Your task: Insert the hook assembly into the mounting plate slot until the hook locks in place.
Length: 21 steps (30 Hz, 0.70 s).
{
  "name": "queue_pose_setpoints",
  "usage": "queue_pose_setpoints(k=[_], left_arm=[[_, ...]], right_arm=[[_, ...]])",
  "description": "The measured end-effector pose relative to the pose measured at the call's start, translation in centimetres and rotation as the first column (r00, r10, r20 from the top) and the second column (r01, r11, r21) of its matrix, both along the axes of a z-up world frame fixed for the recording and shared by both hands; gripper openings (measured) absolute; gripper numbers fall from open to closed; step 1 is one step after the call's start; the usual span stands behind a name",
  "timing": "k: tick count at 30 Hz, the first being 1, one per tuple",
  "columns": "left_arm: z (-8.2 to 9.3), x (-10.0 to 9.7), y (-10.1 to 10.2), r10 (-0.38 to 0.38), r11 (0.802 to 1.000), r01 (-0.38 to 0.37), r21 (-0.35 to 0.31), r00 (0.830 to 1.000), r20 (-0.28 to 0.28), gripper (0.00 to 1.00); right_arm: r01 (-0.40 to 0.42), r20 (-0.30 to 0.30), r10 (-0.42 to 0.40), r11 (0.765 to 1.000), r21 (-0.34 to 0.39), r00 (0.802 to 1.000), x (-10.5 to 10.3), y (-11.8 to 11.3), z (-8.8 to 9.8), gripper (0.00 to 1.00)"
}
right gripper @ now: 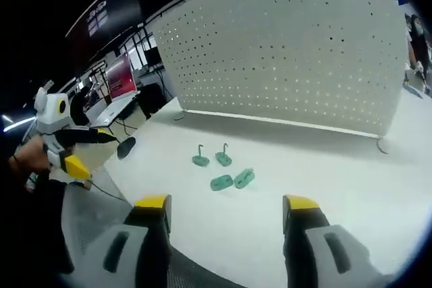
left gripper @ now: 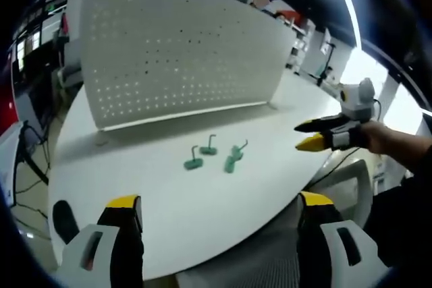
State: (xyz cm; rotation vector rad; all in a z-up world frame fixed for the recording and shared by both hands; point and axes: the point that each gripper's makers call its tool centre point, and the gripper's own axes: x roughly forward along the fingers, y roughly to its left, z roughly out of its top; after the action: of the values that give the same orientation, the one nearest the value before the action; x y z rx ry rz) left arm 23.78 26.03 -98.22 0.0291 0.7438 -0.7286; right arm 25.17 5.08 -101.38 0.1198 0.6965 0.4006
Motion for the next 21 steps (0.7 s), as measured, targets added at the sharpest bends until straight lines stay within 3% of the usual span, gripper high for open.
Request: queue_pose_setpoints(k=[7,11,18,21], left_arm=[[0.1,0.4,0.1,0.006,1.000,-0.006,0.002,1.000,0.000,0.97],[-0.1,0.7,0.5,0.012,1.000,-0.012,0.011,1.000,-0.006,0.97],[-0.1,1.1,1.1,0.028,1.000,-0.027,0.011,1.000,-0.011,0.96],[-0.3,1.3,1.2,0.032,0.999,-0.032,0.009,0.999,-0.015,0.96]], right_arm=[[0.016,-0.007,-0.015,1.000,0.022,1.000,1.9,0.2,-1.1,0.55],[0.004,-0.028,-0.003,1.000,0.009,1.000,2.7,0.5,-2.2,0.44],[0.015,-0.058,-0.014,0.999,0.028,0.998,4.3,1.1,-3.7,0.39],[0.040,-0.097,-0.033,0.996,0.080,0.995,4.7,1.6,-4.5,0.38]])
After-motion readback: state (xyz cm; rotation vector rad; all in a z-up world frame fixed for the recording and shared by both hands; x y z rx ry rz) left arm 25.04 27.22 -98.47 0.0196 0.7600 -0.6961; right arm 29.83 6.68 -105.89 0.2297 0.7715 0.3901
